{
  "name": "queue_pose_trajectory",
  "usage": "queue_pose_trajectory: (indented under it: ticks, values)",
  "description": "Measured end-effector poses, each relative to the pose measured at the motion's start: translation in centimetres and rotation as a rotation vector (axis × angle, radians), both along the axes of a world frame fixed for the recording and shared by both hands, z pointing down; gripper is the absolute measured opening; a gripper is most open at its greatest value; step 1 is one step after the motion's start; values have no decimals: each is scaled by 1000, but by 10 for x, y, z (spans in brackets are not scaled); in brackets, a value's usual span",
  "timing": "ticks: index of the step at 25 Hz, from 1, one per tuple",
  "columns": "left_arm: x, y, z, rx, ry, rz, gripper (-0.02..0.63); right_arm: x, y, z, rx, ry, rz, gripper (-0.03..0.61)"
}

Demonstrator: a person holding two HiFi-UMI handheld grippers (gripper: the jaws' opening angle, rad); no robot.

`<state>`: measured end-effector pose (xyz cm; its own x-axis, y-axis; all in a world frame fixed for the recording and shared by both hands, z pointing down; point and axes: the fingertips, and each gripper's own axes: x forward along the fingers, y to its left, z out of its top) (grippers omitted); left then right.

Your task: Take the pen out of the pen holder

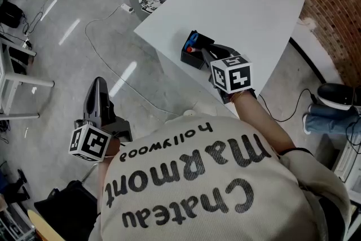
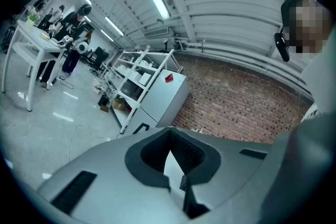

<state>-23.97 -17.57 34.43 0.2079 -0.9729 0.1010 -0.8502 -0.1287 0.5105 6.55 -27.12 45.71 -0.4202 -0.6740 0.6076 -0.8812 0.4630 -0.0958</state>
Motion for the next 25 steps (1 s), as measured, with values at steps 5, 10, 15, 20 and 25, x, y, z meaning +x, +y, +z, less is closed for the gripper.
queue_pose_trajectory:
  ticks: [5, 10, 15, 20, 25]
  values:
    - [0, 1, -1, 1, 0, -4, 0, 0, 0, -1, -3, -8, 1, 78]
    - [0, 0, 0, 3, 1, -4, 0, 1, -2, -3, 2, -7, 2, 78]
    - [0, 0, 0, 4, -1, -6, 0, 3, -3, -5, 9, -10, 7, 77]
    - [0, -1, -1, 4, 1, -5, 0, 4, -6, -11, 23, -17, 14, 74]
    - [-1, -3, -1, 5, 4, -4, 0, 5, -10, -18, 36, -25, 21, 74]
